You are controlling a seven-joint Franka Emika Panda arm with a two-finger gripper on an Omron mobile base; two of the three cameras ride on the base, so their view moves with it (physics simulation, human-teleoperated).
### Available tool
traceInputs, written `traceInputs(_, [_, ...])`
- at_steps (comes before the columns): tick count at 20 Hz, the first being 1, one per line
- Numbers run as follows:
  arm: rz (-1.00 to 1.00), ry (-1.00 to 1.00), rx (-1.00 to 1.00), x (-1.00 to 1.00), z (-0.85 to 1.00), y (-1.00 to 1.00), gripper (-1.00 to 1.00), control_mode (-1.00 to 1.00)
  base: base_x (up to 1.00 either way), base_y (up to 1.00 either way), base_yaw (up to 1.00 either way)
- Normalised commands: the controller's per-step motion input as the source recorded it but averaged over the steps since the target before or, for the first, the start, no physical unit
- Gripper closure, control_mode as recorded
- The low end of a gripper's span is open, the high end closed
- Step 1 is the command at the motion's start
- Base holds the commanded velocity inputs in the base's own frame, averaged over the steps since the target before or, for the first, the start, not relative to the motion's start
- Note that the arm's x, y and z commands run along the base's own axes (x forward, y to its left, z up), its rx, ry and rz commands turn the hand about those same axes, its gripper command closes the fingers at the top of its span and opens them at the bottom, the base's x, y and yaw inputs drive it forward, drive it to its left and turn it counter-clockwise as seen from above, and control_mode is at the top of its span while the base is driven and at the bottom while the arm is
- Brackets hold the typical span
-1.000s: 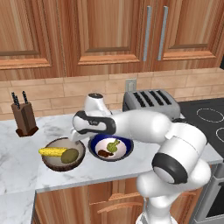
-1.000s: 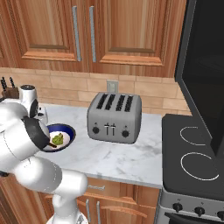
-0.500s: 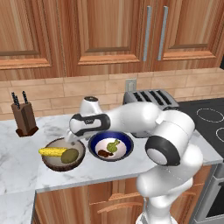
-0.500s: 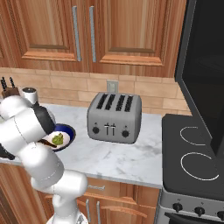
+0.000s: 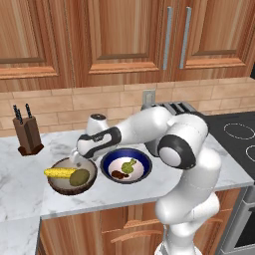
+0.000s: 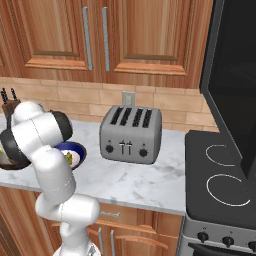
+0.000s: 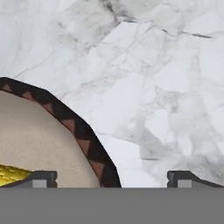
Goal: Place the bowl containing the potato and corn in the microwave. Close the microwave door and press the start button to microwave the meal.
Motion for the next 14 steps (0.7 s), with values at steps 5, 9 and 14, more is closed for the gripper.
traceInputs(5, [0.0, 0.0, 0.0, 0.22, -0.22, 0.22, -1.0, -1.0, 0.0, 0.0, 0.0])
traceInputs(9, [0.0, 0.01, 0.0, 0.02, -0.11, 0.37, 1.0, -1.0, 0.0, 0.0, 0.0])
traceInputs(14, [0.0, 0.01, 0.0, -0.15, -0.01, 0.3, 1.0, -1.0, 0.0, 0.0, 0.0])
